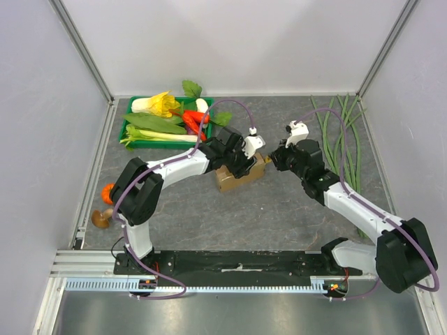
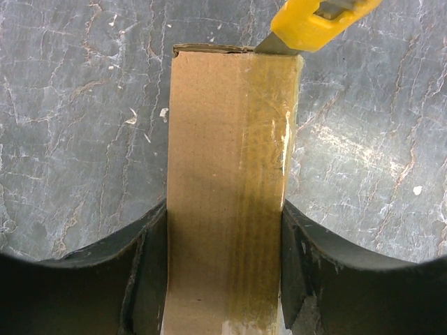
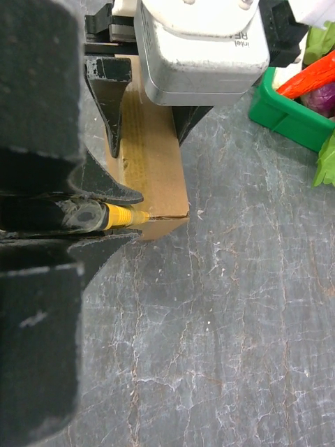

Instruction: Unpack the express box

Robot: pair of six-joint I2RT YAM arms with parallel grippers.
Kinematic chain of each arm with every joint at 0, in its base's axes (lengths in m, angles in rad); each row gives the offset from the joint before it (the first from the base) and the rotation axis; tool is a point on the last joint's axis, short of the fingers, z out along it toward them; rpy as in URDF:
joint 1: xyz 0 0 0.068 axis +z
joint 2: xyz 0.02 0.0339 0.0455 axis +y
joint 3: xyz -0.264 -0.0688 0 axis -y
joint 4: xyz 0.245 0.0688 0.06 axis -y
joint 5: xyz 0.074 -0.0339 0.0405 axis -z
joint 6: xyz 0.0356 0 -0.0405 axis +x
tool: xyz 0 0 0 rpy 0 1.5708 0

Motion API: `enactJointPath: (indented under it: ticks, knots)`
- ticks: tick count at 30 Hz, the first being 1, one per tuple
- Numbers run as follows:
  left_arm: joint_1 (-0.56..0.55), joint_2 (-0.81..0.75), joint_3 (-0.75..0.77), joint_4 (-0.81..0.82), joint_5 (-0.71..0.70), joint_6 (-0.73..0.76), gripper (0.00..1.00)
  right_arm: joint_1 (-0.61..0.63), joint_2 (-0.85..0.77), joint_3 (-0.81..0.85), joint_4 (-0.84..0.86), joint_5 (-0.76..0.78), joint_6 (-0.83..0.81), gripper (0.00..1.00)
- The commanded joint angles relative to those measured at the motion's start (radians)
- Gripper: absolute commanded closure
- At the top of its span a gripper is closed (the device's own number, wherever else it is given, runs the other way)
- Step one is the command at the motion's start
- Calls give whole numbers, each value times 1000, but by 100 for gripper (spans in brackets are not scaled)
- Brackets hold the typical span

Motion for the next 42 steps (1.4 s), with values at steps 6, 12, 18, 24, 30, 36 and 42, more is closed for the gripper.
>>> enactJointPath:
  ticks: [6, 12, 18, 24, 30, 36, 42]
  knots:
    - [12, 54, -77, -110, -4, -14, 53, 10, 116, 27, -39, -98, 65, 100]
    - [6, 51, -67, -109, -54, -17, 53, 10, 150, 127, -83, -42, 45, 100]
    - [7, 60, -48, -112, -83, -43, 45, 10, 60, 231, -179, 32, 28, 100]
    - [9, 69, -21, -127, -77, -50, 35, 8, -28, 268, -225, 79, 48, 100]
    - [9, 59, 35, -150, -24, -74, 6, 8, -63, 233, -271, 92, 48, 100]
    - [9, -16, 83, -129, 29, -108, 3, 9, -91, 127, -275, 61, 69, 100]
    - [18, -107, 104, -86, 7, -152, 1, 10, -86, 82, -277, 46, 74, 100]
